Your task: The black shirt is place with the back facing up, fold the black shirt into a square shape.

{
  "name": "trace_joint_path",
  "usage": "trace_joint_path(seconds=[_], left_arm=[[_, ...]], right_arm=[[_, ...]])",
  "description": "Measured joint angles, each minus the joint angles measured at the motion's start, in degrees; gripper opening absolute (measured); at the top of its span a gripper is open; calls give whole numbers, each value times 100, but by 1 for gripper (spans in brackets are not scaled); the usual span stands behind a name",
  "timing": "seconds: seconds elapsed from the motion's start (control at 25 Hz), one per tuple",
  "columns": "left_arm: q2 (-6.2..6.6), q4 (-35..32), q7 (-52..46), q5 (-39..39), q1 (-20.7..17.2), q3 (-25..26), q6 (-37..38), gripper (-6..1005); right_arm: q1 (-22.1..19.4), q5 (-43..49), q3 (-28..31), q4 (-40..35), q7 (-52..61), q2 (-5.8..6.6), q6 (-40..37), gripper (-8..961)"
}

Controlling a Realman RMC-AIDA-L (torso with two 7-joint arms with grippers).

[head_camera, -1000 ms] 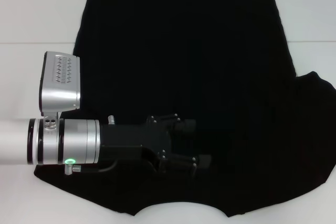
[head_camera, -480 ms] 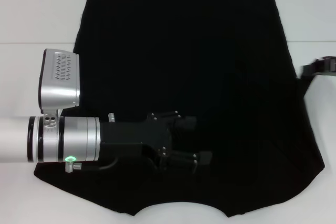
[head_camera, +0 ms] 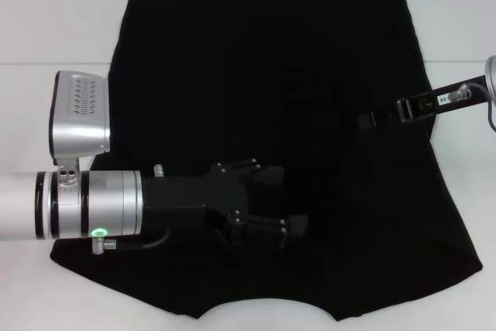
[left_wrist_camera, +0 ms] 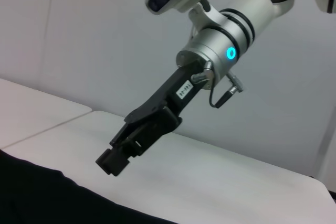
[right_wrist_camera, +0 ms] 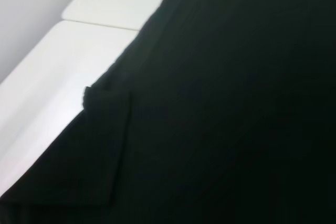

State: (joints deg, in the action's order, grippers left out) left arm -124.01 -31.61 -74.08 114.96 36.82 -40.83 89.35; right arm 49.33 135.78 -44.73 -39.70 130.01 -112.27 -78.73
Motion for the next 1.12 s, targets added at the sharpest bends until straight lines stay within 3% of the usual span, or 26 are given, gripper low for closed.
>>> trace_joint_path(seconds=[0.12, 0.48, 0.56, 0.76, 0.96, 1.12], left_arm=[[0, 4, 0, 0, -12, 37, -41, 949], [41, -48, -104, 5, -64, 340, -31, 949], [118, -123, -354, 16, -101, 461, 38, 949], [265, -487, -1334, 68, -310, 771, 112, 948], [304, -1073, -2487, 507, -628, 1371, -134, 948], [393, -1393, -3380, 1248, -729, 1972, -169, 948]], right_arm=[[-34, -33, 62, -21, 4, 14, -31, 165], [-477, -799, 354, 21, -644, 28, -58, 539], [-673, -1154, 373, 34, -975, -22, -75, 641], [-939, -1764, 341, 264, -2131, -228, -130, 769], [-910, -1732, 240, 337, -2729, -496, -146, 881], [-796, -1687, -29, 337, -2715, -554, -110, 932]])
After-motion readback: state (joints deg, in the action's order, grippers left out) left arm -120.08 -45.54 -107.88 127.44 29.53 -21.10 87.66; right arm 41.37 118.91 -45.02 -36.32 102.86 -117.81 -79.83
